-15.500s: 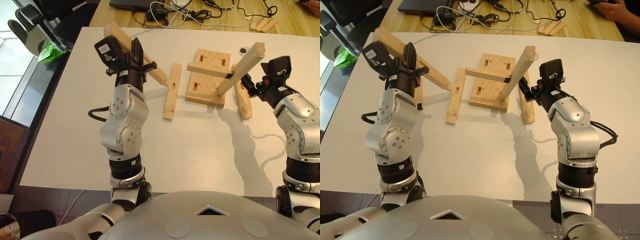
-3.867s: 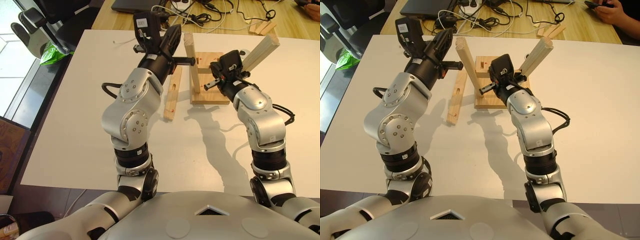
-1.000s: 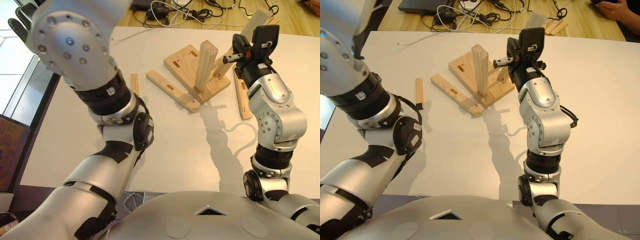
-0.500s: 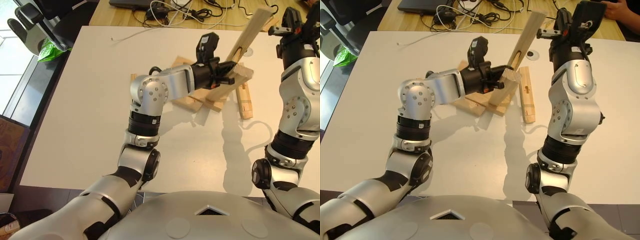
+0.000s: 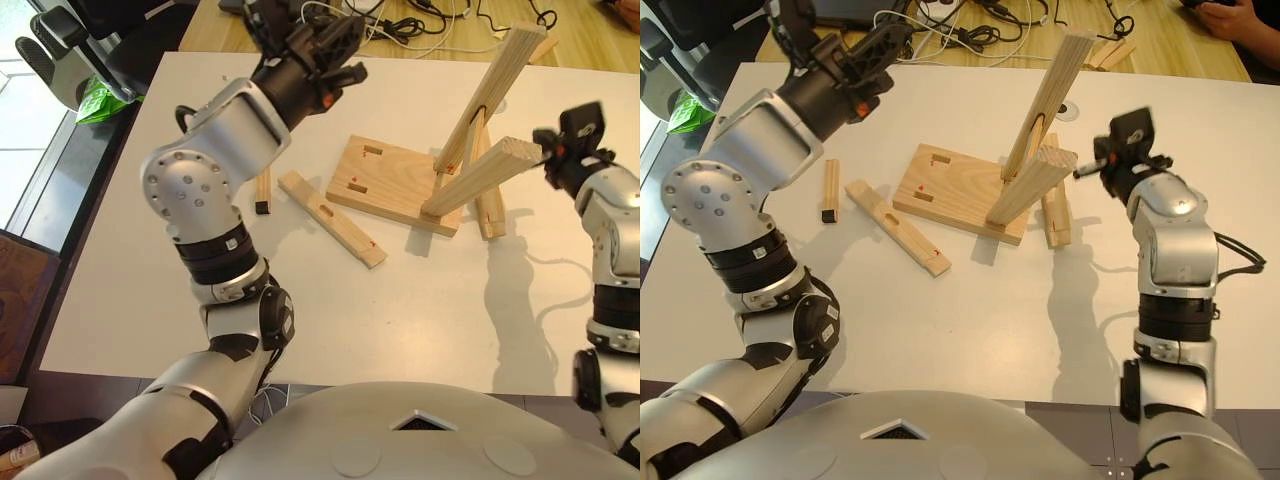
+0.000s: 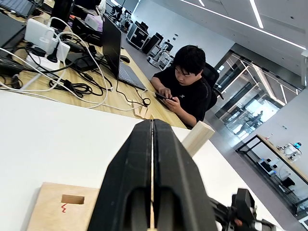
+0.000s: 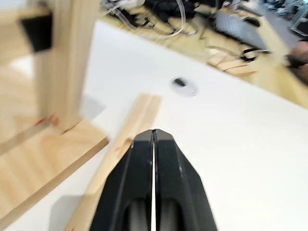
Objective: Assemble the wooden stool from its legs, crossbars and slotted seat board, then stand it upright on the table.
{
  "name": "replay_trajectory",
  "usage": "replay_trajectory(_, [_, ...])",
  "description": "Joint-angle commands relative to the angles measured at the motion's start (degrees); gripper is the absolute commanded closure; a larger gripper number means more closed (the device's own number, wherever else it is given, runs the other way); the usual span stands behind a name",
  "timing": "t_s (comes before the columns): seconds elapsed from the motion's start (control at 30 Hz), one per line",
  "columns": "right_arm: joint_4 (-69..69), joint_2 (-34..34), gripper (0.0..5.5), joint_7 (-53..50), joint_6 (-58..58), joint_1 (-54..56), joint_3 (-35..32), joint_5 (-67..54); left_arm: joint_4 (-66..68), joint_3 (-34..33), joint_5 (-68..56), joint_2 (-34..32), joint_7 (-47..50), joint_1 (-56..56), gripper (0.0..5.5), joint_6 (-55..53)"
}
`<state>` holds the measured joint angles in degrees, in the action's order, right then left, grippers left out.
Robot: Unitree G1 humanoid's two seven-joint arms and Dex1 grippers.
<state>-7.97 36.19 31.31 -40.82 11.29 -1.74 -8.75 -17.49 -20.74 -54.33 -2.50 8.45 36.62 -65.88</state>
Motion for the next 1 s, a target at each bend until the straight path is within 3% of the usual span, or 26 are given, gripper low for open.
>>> replay_trajectory(0.03, [-5.02, 4.52, 5.5, 8.78, 1.98, -3.83, 3.41, -2.04, -3.32, -2.72, -3.54, -0.78, 3.63, 0.04, 5.45, -1.14])
replay_trajectory(0.27, [-12.34, 6.33, 5.5, 17.47, 5.39, -10.54, 6.17, -5.89, -4.15, -3.23, -7.25, -1.2, 7.72, -0.4, 5.45, -0.33])
replay_trajectory(0.5, [-14.76, 0.22, 5.5, 12.35, 7.34, -11.18, 8.25, -5.0, -3.45, -2.82, -9.63, -2.05, 10.0, -0.56, 5.45, 0.63])
replay_trajectory(0.77, [-6.26, 9.47, 5.5, 17.6, 17.45, -10.22, 10.84, 3.73, -4.05, -1.75, -11.48, -2.51, 11.85, -1.3, 5.45, 2.03])
replay_trajectory(1.0, [6.29, 1.15, 5.5, 10.3, 22.07, -1.32, 12.12, 7.98, -7.16, -1.31, -11.91, -3.36, 14.1, -4.12, 5.45, 4.27])
